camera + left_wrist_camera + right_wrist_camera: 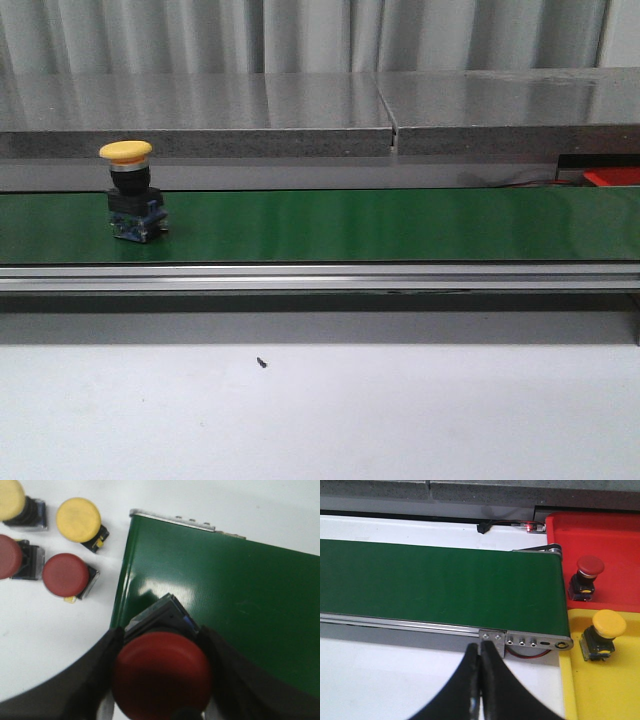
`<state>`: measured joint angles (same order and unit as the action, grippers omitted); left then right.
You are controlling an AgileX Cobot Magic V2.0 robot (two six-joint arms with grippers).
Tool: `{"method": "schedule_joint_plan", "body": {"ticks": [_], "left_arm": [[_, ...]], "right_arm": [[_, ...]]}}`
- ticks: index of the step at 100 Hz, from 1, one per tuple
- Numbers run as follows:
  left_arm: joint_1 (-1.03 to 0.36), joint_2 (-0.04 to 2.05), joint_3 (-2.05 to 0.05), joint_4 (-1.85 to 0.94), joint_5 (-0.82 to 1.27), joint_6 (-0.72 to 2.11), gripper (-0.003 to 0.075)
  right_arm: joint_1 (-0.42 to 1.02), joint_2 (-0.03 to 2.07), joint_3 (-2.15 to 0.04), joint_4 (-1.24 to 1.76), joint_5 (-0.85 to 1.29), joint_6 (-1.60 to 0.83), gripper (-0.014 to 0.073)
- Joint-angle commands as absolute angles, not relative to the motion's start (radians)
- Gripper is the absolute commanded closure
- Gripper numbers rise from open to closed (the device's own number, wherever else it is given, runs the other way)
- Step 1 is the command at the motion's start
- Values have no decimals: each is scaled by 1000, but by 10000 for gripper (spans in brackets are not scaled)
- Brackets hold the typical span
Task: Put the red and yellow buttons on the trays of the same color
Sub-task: 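Set the red button on the belt and open the left gripper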
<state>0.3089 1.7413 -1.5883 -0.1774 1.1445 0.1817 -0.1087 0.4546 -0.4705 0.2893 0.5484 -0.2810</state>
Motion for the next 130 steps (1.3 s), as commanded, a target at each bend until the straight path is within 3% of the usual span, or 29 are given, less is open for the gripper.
{"method": "schedule_joint_plan", "body": {"ticks": [1, 55, 60, 72, 79, 122, 130], "left_arm": [[279, 1703, -1615, -194, 1093, 207, 437], [260, 1799, -1615, -163, 1148, 208, 421], [260, 1799, -1615, -163, 1148, 210, 379], [260, 1799, -1615, -163, 1151, 210, 188], [260, 1799, -1615, -163, 1151, 210, 133], [231, 1681, -1615, -288, 1060, 252, 132], [212, 1643, -1615, -288, 1043, 256, 162]], "right_arm": [[-108, 457, -495, 305, 486, -289, 661], [-108, 457, -495, 305, 486, -289, 661], [-108, 457, -495, 305, 486, -289, 661], [-108, 457, -495, 305, 486, -289, 661], [-108, 457, -495, 305, 486, -289, 661], [-108, 457, -495, 305, 486, -289, 661], [-108, 457, -495, 305, 486, -289, 661]]}}
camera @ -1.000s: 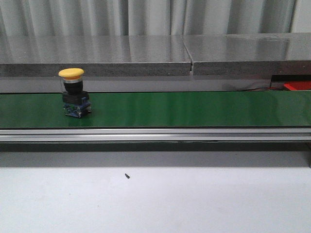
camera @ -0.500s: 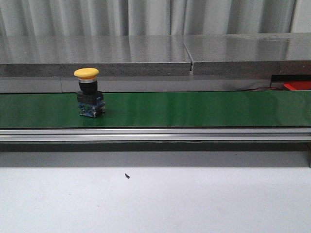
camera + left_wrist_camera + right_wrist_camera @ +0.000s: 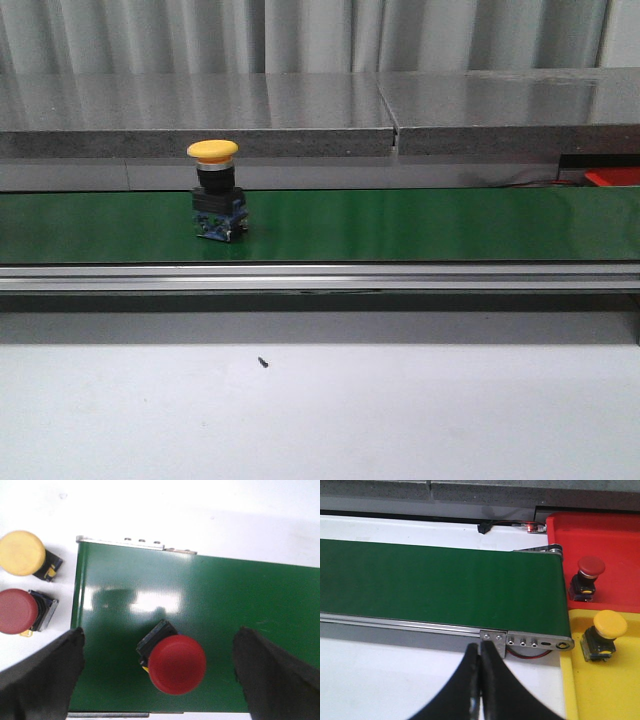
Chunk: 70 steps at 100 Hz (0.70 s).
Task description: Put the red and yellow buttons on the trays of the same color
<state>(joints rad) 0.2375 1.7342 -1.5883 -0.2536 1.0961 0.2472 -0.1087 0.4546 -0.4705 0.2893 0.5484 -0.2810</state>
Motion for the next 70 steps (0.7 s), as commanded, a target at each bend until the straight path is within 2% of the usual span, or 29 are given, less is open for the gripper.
{"method": "schedule_joint_plan", "body": {"ticks": [1, 7, 14, 31, 52, 70], "left_arm": [[207, 1637, -1615, -288, 1041, 258, 173], [187, 1611, -1615, -288, 1039, 266, 237], [157, 1586, -1615, -288, 1039, 275, 356], [76, 1537, -1615, -288, 1039, 275, 743], [14, 1474, -1607, -288, 1036, 275, 739], [-10, 1375, -1495, -288, 978, 275, 739]], "right_arm": [[-108, 457, -495, 305, 486, -289, 661], [-108, 457, -495, 305, 486, -289, 661], [-108, 457, -495, 305, 486, -289, 661], [-108, 457, -495, 305, 486, -289, 661], [-108, 457, -495, 327, 512, -289, 661], [-108, 457, -495, 327, 539, -289, 661]]}}
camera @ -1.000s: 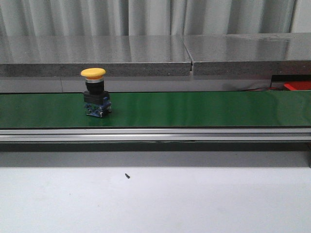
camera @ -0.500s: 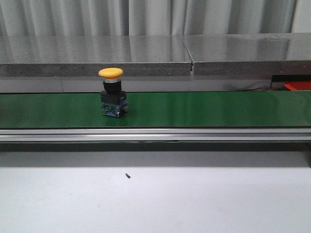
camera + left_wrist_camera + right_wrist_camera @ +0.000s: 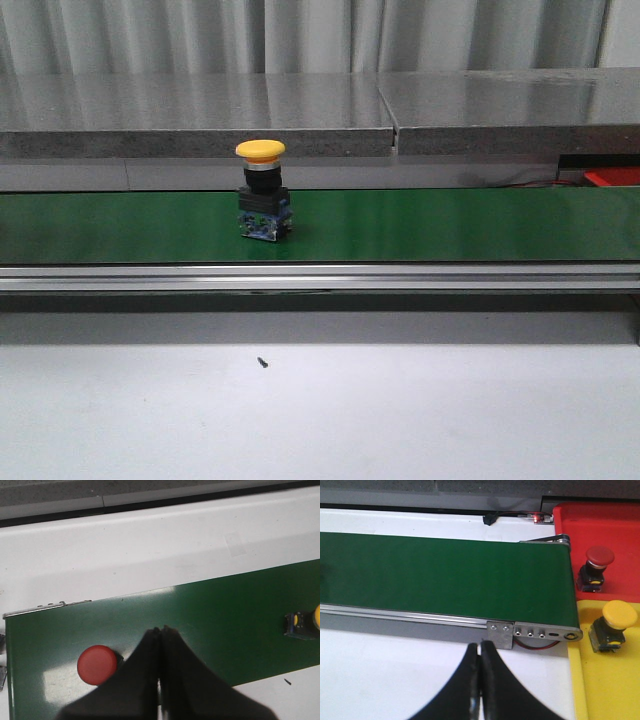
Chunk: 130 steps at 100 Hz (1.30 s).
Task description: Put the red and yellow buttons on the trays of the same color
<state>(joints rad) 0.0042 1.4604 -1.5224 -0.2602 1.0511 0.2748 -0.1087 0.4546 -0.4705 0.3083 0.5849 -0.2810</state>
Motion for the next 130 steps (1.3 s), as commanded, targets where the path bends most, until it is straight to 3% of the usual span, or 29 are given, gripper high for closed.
{"method": "schedule_joint_plan", "body": {"ticks": [1, 76, 130], "left_arm": [[-10, 1370, -1490, -288, 975, 275, 739], [-10, 776, -869, -299, 793, 275, 739], [-10, 583, -761, -299, 790, 275, 739]], "right_arm": [[-108, 457, -495, 327, 540, -289, 661], [-107, 484, -538, 342, 558, -309, 661], [72, 970, -946, 294, 726, -310, 658]]}}
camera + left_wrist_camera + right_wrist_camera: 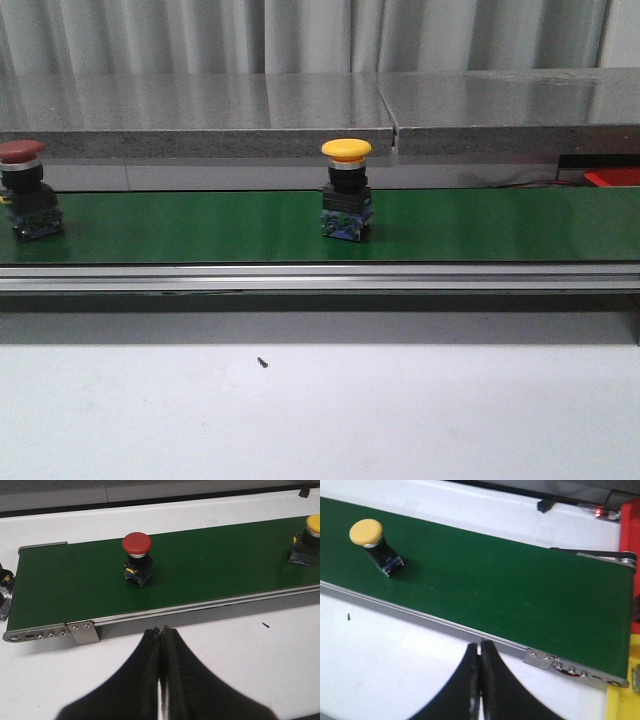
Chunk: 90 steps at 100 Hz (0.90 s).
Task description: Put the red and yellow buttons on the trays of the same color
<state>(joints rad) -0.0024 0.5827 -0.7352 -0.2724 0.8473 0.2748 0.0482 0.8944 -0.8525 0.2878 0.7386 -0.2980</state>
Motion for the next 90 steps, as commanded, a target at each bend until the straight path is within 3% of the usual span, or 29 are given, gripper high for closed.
{"method": "schedule_joint_plan", "body": {"ticks": [1, 19, 33, 50, 57, 90], "left_arm": [[-10, 583, -761, -299, 791, 275, 739], [-10, 583, -761, -299, 807, 275, 739], [-10, 583, -761, -299, 807, 275, 739], [-10, 583, -761, -299, 807, 275, 739], [-10, 583, -761, -299, 807, 275, 739], [-10, 583, -761, -299, 807, 275, 738]], "right_arm": [[74, 986, -952, 294, 732, -310, 657], [137, 1164, -1100, 294, 783, -310, 533], [185, 1273, -1197, 293, 801, -310, 337], [223, 1382, -1309, 291, 858, -310, 32], [236, 1426, -1357, 291, 903, -310, -41], [280, 1646, -1548, 281, 1120, -354, -52]]}}
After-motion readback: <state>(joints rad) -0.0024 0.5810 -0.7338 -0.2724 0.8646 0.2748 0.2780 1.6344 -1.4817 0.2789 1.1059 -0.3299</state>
